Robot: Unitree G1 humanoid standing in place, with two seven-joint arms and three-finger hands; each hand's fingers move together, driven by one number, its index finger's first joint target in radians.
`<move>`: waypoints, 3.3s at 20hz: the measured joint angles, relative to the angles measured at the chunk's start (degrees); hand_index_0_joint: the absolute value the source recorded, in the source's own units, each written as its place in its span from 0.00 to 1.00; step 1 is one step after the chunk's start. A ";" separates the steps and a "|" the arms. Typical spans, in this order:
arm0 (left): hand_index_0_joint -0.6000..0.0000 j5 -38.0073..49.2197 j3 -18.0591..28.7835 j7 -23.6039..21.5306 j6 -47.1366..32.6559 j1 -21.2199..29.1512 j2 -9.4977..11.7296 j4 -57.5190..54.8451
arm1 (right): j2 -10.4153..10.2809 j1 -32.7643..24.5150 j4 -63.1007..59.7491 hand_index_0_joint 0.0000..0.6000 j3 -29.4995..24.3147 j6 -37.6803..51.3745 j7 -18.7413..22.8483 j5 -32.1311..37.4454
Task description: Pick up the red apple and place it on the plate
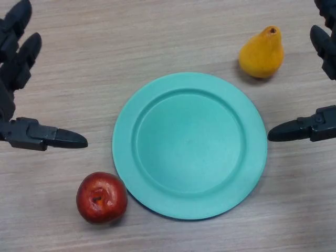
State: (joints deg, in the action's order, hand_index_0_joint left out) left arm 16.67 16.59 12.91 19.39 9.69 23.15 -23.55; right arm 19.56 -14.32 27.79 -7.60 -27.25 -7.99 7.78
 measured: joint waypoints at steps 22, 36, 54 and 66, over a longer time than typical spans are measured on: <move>1.00 -25.12 -7.90 -3.57 -37.20 -28.81 -13.28 11.35 | -2.48 -4.14 -3.42 0.00 4.40 -4.78 -1.86 -2.83; 0.00 -33.01 -9.64 -8.02 -34.84 -24.00 -12.59 17.87 | -2.60 -5.40 3.37 0.00 4.13 -8.30 3.21 0.18; 0.67 -31.78 -22.48 2.64 -2.64 -4.12 -10.14 7.61 | -2.21 -4.31 8.82 0.00 2.74 -10.25 6.83 2.27; 1.00 -18.89 -10.76 3.21 -0.53 4.83 -6.96 3.44 | -2.14 -3.98 6.36 0.00 2.41 -10.26 7.61 3.33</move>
State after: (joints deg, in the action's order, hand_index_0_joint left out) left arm -2.21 5.83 16.11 18.86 14.52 16.19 -20.11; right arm 17.42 -18.30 34.15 -5.19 -37.52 -0.38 11.11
